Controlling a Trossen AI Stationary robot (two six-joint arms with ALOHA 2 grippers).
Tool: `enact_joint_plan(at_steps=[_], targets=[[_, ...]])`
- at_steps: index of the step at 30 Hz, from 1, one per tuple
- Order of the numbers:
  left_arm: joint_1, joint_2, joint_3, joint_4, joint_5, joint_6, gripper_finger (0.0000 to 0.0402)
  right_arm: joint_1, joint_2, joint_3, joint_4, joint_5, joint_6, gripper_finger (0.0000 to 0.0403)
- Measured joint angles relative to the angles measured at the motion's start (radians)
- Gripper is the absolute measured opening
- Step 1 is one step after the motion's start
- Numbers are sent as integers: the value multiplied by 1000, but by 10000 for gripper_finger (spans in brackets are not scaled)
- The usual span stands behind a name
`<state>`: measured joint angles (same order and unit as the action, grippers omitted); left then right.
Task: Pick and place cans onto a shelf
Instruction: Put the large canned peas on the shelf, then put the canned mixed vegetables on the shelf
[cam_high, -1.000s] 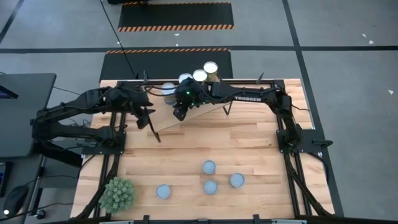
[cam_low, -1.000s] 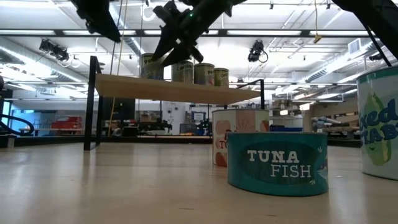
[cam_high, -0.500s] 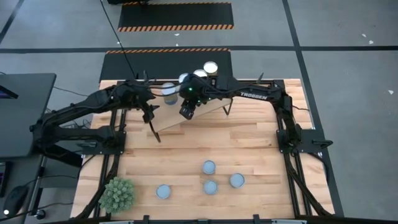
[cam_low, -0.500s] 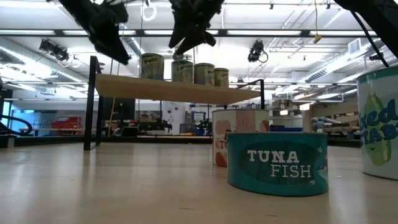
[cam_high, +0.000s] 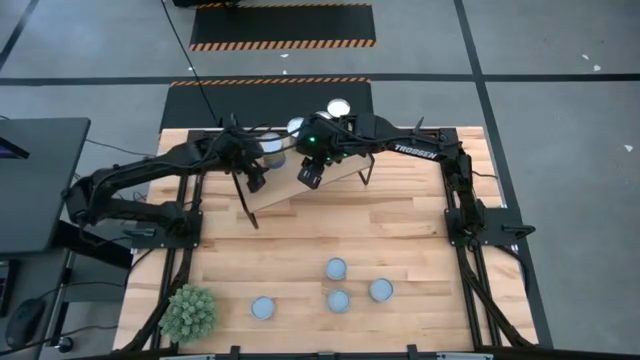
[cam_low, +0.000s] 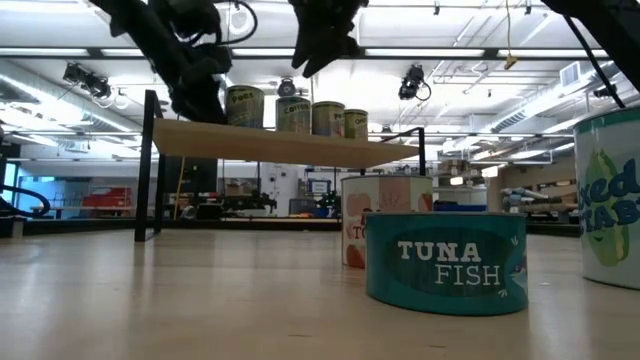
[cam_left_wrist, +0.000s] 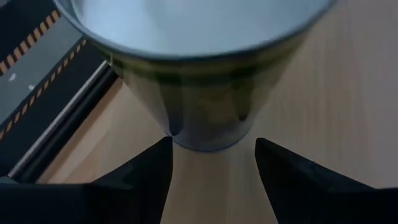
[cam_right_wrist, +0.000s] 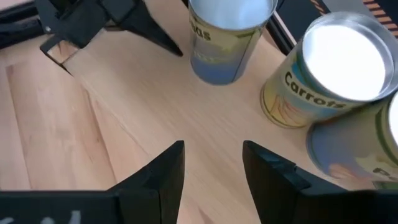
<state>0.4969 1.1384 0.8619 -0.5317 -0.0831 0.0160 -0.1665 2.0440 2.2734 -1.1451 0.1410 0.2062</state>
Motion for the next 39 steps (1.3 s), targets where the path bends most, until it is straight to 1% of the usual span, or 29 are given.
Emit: enact_joint_plan(at_steps=[4,11,16,22,26,29,34,39], targets=[[-2,27,0,43,-6,-22,233,0,-10,0,0,0,0,169],[-2,29,0,118,-36,-78,233,-4,-19,0,0,0,-7,169],[-4,29,0,116,-33,-132,233,-5,-19,0,-10,-1,-25,169],[-6,28,0,142,-37,-136,233,-8,-19,0,-10,-2,-37,169],[-6,28,0,164,-60,-135,233,-8,-19,0,-10,-2,-45,169],[-5,28,0,165,-83,-132,233,-8,-19,0,-11,-3,-45,169],[-5,26,1,157,-85,-112,233,-8,-19,0,-23,-3,-45,169],[-5,23,78,58,-50,-106,233,-8,-19,0,-35,-4,-53,169]])
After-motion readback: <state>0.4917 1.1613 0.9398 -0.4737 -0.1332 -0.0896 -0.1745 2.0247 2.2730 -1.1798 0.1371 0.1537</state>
